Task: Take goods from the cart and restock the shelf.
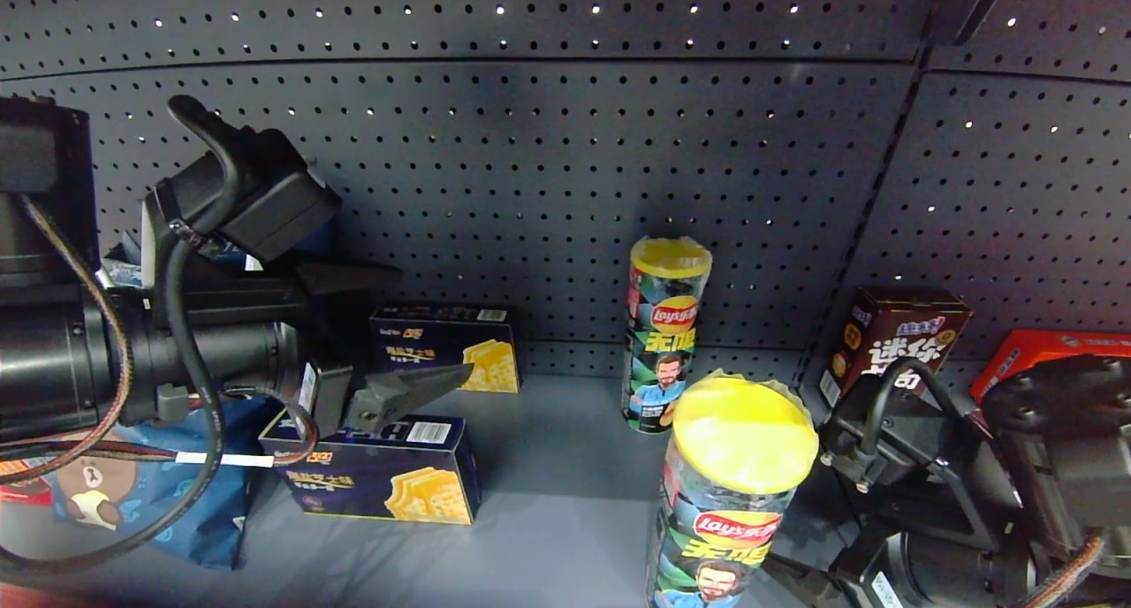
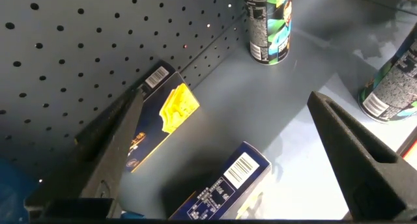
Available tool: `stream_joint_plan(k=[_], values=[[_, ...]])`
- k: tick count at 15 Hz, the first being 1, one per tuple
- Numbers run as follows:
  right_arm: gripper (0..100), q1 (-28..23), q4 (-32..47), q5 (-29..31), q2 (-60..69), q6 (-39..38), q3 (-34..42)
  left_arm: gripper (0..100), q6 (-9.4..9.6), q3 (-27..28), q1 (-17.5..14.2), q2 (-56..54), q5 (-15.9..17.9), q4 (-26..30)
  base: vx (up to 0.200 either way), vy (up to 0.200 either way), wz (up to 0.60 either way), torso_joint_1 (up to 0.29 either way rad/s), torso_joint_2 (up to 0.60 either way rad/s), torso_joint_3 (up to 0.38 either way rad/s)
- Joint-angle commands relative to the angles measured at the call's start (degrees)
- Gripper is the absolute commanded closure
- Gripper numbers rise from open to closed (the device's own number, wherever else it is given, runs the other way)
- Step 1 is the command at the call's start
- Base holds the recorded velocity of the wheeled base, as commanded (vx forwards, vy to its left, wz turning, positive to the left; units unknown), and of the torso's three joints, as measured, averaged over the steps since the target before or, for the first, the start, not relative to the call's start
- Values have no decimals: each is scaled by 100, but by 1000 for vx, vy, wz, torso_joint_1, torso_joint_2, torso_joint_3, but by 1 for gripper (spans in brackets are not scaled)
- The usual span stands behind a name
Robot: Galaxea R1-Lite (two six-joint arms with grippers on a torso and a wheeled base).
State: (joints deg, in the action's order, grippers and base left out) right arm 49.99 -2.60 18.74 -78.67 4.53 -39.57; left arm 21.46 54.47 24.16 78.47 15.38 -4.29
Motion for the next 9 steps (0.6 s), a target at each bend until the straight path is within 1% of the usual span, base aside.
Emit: stream_joint_plan(k=[1, 3, 4, 6, 9], values=[[0, 28, -57, -10, -88, 4, -33, 0, -10, -6, 1, 2, 0, -2, 0, 0, 0, 0, 0, 0], [0, 63, -153, -10, -123, 4, -7, 0, -10, -33, 1, 2, 0, -2, 0, 0, 0, 0, 0, 0], [0, 63, -153, -10, -114, 4, 2, 0, -10, -129, -8, -25, 0, -46, 0, 0, 0, 0, 0, 0], [0, 63, -153, 16, -70, 4, 11, 0, -10, -323, -8, -34, 8, -265, 0, 0, 0, 0, 0, 0], [0, -7, -162, 42, 343, 4, -156, 0, -19, -375, -17, -42, 8, -318, 0, 0, 0, 0, 0, 0]])
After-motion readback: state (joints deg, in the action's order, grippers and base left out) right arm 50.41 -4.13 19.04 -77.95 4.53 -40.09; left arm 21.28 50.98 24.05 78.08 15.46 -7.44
